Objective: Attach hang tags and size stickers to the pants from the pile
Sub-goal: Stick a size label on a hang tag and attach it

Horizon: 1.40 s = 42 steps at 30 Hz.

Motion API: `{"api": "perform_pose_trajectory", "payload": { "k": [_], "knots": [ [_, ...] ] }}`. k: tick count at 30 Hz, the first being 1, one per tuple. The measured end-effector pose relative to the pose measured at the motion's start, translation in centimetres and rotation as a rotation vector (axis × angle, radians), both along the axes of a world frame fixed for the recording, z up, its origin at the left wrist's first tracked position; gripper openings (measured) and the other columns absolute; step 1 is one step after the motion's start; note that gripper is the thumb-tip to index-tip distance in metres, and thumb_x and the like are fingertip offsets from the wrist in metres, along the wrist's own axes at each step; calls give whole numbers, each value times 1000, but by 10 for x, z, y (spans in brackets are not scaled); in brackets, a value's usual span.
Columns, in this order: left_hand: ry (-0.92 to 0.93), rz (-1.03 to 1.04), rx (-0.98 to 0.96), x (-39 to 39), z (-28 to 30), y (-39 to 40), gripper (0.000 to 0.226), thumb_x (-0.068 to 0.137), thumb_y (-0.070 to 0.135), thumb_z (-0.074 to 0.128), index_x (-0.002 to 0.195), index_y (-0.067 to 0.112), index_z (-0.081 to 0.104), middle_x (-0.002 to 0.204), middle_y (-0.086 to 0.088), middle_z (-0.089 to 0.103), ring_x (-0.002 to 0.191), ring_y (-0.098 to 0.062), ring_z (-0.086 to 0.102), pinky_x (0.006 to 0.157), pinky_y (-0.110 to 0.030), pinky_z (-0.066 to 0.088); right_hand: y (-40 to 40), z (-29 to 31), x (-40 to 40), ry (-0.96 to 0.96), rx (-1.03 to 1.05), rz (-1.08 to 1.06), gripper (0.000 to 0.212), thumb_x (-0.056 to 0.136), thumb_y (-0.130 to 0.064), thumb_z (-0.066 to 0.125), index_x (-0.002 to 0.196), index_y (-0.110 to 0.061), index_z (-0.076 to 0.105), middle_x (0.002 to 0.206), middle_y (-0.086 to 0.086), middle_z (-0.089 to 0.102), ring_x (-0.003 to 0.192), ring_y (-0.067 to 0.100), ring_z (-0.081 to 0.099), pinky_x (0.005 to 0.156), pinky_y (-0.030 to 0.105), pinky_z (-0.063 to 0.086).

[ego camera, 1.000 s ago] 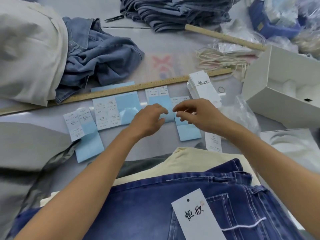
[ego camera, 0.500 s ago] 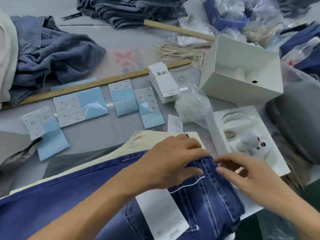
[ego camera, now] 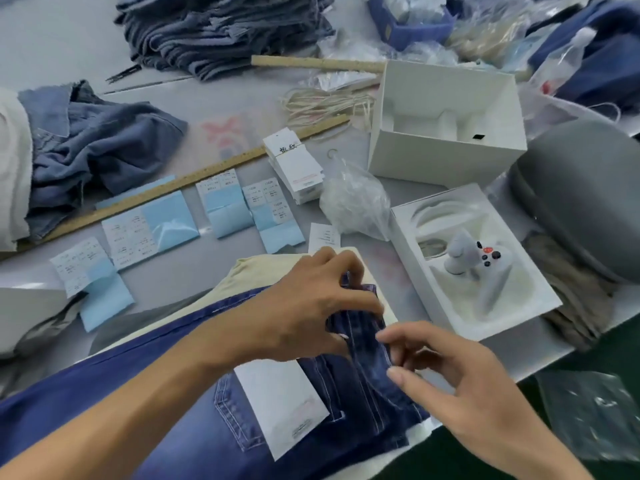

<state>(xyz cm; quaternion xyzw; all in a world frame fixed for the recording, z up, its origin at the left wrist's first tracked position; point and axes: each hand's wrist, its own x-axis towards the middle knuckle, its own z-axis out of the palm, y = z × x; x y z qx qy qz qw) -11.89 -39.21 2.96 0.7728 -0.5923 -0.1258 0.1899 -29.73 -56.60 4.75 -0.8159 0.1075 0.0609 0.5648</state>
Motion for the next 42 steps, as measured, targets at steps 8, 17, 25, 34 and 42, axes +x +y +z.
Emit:
{"api": "perform_pose_trajectory", "payload": {
  "k": [8, 17, 25, 34, 42],
  "knots": [
    [-395, -102, -381, -50, -6, 62, 31, 98, 32, 69, 81, 10, 55, 112, -6, 58, 95, -25, 53, 82, -40, 50, -15, -4, 0, 139, -152, 25, 23, 92, -19, 71, 97, -41, 75, 97, -19, 73, 92, 7, 69, 78, 23, 56],
    [-130, 278, -236, -61, 1, 41, 22, 88, 24, 68, 80, 22, 48, 87, 10, 56, 77, -18, 49, 63, -31, 40, -1, -14, 29, 195, -324, 186, 9, 87, -30, 72, 93, -37, 72, 80, -25, 65, 66, 0, 57, 60, 17, 41],
    [311, 257, 18, -30, 8, 41, 16, 93, 39, 65, 108, 40, 65, 94, 24, 66, 92, 0, 59, 85, -30, 48, 12, -13, 35, 197, 250, 90, 9, 101, -9, 60, 98, -9, 68, 89, 14, 71, 77, 13, 62, 73, 28, 49],
    [622, 277, -3, -23, 16, 52, 40, 79, 20, 73, 115, 35, 68, 104, 14, 70, 96, -13, 67, 76, -30, 54, 22, -10, 38, 119, 250, 58, 15, 99, -15, 63, 90, -25, 70, 87, 9, 72, 84, 38, 66, 74, 52, 53],
    [737, 153, 22, -16, 24, 58, 54, 86, 29, 69, 137, 38, 55, 124, 12, 66, 115, -14, 63, 90, -32, 49, 19, -10, 35, 103, 173, 67, 17, 98, -15, 65, 90, -29, 70, 82, -4, 73, 76, 12, 67, 66, 19, 50]
  ]
}}
